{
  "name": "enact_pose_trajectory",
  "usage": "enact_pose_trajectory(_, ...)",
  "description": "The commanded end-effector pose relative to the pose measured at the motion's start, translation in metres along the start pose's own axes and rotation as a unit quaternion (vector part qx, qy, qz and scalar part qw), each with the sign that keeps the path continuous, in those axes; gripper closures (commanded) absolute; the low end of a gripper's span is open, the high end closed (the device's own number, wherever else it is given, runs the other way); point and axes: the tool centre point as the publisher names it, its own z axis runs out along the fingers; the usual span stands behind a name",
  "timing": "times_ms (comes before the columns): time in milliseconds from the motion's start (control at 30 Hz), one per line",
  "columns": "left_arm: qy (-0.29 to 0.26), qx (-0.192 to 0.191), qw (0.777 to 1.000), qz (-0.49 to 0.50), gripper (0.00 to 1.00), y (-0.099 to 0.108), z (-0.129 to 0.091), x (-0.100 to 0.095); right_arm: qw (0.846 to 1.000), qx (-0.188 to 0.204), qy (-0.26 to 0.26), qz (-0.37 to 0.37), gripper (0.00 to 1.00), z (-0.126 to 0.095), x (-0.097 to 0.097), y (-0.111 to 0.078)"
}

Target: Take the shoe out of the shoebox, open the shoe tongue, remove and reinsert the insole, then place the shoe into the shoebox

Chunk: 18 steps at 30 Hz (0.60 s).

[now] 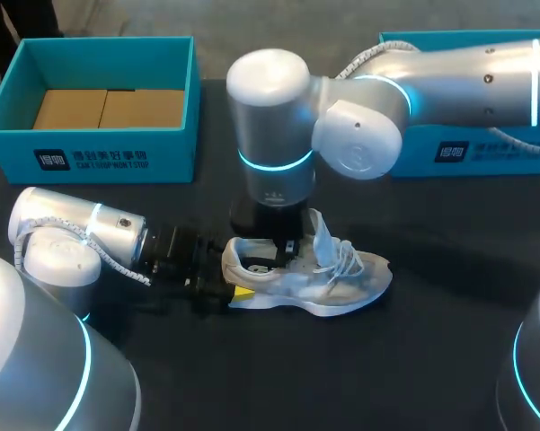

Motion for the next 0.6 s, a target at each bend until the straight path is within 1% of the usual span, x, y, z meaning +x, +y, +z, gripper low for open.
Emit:
enact_pose_trajectory(33,0.0,0.0,1.0,0.0,1.0,0.003,0.002,-0.001,1.0,-0.011,-0.002,0.004,0.91,0.002,0.0,-0.003)
enact_pose_trajectory(67,0.0,0.0,1.0,0.0,1.0,0.003,0.002,-0.001,1.0,-0.014,-0.002,0.006,0.84,0.003,-0.001,-0.003)
enact_pose_trajectory(167,0.0,0.0,1.0,0.0,1.0,0.003,0.002,-0.001,1.0,-0.017,-0.005,0.006,0.8,0.004,-0.004,-0.001)
enact_pose_trajectory(333,0.0,0.0,1.0,0.0,1.0,0.003,0.002,-0.001,1.0,-0.02,-0.008,-0.002,0.77,0.003,-0.007,0.004)
enact_pose_trajectory(400,0.0,0.0,1.0,0.0,1.0,0.003,0.002,-0.001,1.0,-0.02,-0.007,-0.005,0.78,0.006,-0.008,0.005)
enact_pose_trajectory(467,0.0,0.0,1.0,0.0,1.0,0.003,0.002,-0.001,1.0,-0.02,-0.007,-0.006,0.84,0.008,-0.009,0.005)
enact_pose_trajectory(500,0.0,0.0,1.0,0.0,1.0,0.003,0.002,-0.001,1.0,-0.021,-0.006,-0.006,0.84,0.008,-0.01,0.006)
enact_pose_trajectory(567,0.0,0.0,1.0,0.0,1.0,0.003,0.002,-0.001,1.0,-0.022,-0.006,-0.006,0.81,0.01,-0.012,0.006)
enact_pose_trajectory(600,0.0,0.0,1.0,0.0,1.0,0.003,0.002,-0.001,1.0,-0.024,-0.007,-0.006,0.77,0.011,-0.012,0.007)
